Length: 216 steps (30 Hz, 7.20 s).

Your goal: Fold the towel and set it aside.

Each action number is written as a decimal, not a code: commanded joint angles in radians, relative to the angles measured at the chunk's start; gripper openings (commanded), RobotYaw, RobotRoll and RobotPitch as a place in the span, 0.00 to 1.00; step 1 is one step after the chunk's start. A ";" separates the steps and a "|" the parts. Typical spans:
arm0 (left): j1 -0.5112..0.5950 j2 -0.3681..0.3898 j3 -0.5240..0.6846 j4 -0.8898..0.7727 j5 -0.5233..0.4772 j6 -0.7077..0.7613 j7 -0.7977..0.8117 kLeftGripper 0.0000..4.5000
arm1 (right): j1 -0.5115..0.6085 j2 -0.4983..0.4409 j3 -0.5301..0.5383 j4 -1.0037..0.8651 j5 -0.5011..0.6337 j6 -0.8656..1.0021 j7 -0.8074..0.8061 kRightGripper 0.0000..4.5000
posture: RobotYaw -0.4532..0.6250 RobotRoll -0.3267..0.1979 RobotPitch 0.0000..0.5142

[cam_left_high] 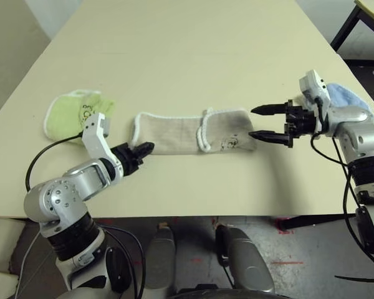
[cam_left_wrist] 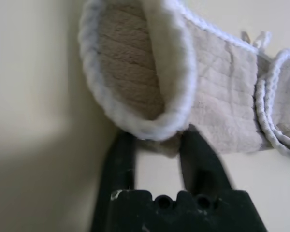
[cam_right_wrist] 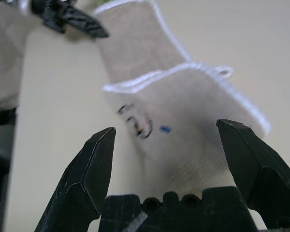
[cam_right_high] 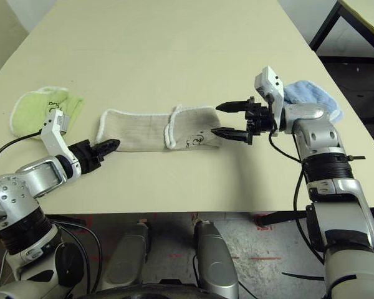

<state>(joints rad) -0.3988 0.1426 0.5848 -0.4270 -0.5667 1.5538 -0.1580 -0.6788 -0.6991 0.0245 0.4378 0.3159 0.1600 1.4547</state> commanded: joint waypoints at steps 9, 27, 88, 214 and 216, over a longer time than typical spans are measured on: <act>-0.025 0.054 -0.020 0.036 0.025 -0.116 0.004 0.01 | 0.084 -0.083 -0.070 -0.040 0.050 0.016 0.026 1.00 | 0.54 0.62 0.27; -0.188 0.119 -0.262 -0.037 -0.105 -0.060 -0.112 0.01 | 0.114 -0.103 -0.085 -0.043 0.058 0.016 0.019 1.00 | 0.52 0.62 0.27; -0.327 0.299 -0.814 0.101 0.023 -0.255 -0.180 0.99 | 0.100 -0.080 -0.063 0.035 0.002 -0.032 -0.023 1.00 | 0.50 0.62 0.28; -0.701 -0.378 0.097 0.702 -0.086 -0.055 0.322 0.01 | 0.077 -0.033 -0.055 0.134 -0.049 -0.147 -0.051 1.00 | 0.49 0.62 0.24; -0.702 -0.391 0.079 0.750 -0.076 -0.101 0.333 0.01 | 0.084 -0.030 -0.055 0.125 -0.047 -0.144 -0.055 1.00 | 0.48 0.62 0.24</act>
<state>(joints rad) -1.1012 -0.1862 0.6775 0.2792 -0.6645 1.4836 0.1558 -0.6113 -0.7278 -0.0158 0.5822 0.2575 0.0175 1.4005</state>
